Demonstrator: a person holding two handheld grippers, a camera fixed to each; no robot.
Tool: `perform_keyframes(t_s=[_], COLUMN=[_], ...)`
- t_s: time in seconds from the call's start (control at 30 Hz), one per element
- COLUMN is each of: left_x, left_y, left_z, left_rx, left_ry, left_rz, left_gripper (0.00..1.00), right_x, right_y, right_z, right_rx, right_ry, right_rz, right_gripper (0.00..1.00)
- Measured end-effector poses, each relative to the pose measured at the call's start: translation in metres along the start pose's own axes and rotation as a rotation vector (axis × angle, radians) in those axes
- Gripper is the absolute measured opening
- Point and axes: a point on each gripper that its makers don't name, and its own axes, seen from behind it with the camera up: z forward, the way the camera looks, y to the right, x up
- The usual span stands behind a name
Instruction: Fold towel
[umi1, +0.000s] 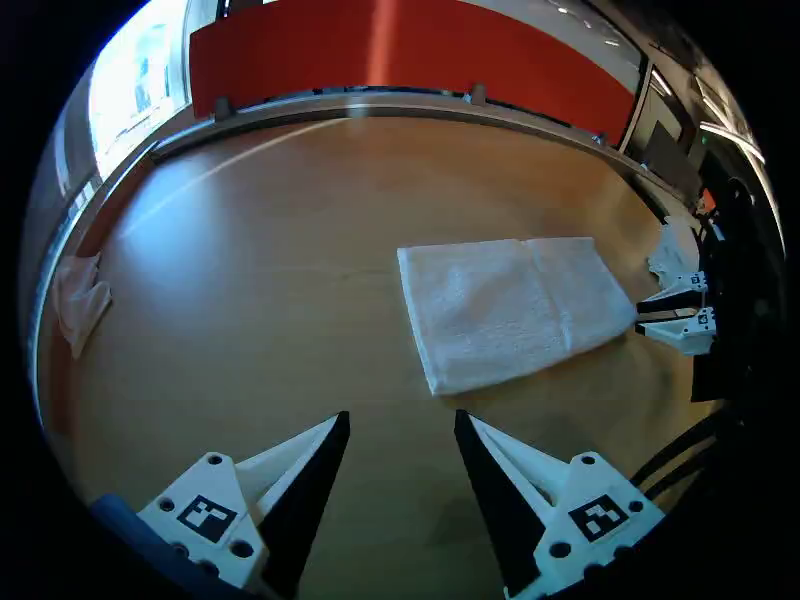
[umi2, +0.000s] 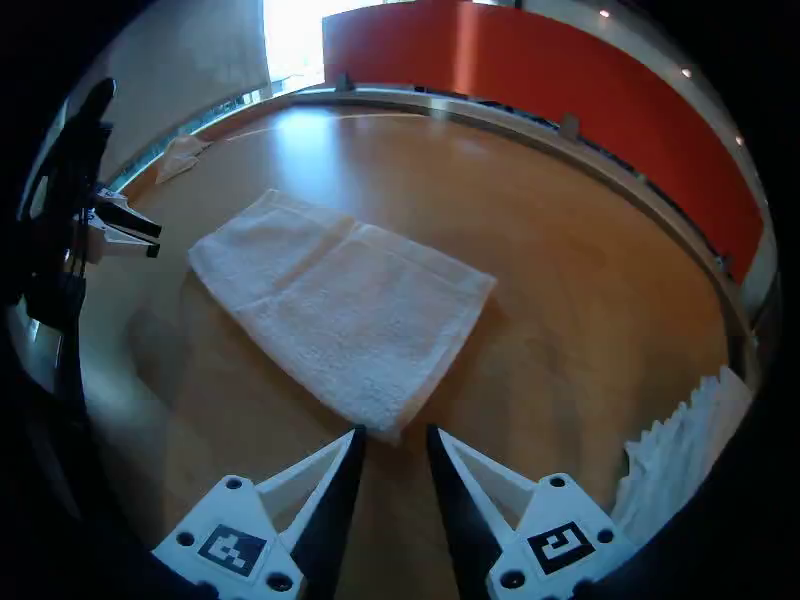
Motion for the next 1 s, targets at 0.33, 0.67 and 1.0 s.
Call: perform_keyframes(t_s=[0.33,0.67,1.0], left_x=[-0.02,-0.037,-0.048], left_y=[-0.016,-0.026,-0.032], left_z=[-0.027,-0.048,-0.06], left_rx=[0.041,0.067,0.084], left_ry=[0.005,0.005,0.009], left_rz=[-0.05,-0.09,-0.109], left_gripper=[0.77,0.77,0.77], right_x=[-0.003,0.005,0.026], right_y=[-0.001,-0.002,-0.001], right_z=[0.003,0.003,-0.005], right_rx=[0.029,0.041,0.025], right_ry=[-0.017,-0.001,0.028], right_rz=[-0.039,-0.044,-0.077], right_gripper=[0.28,0.04,0.03])
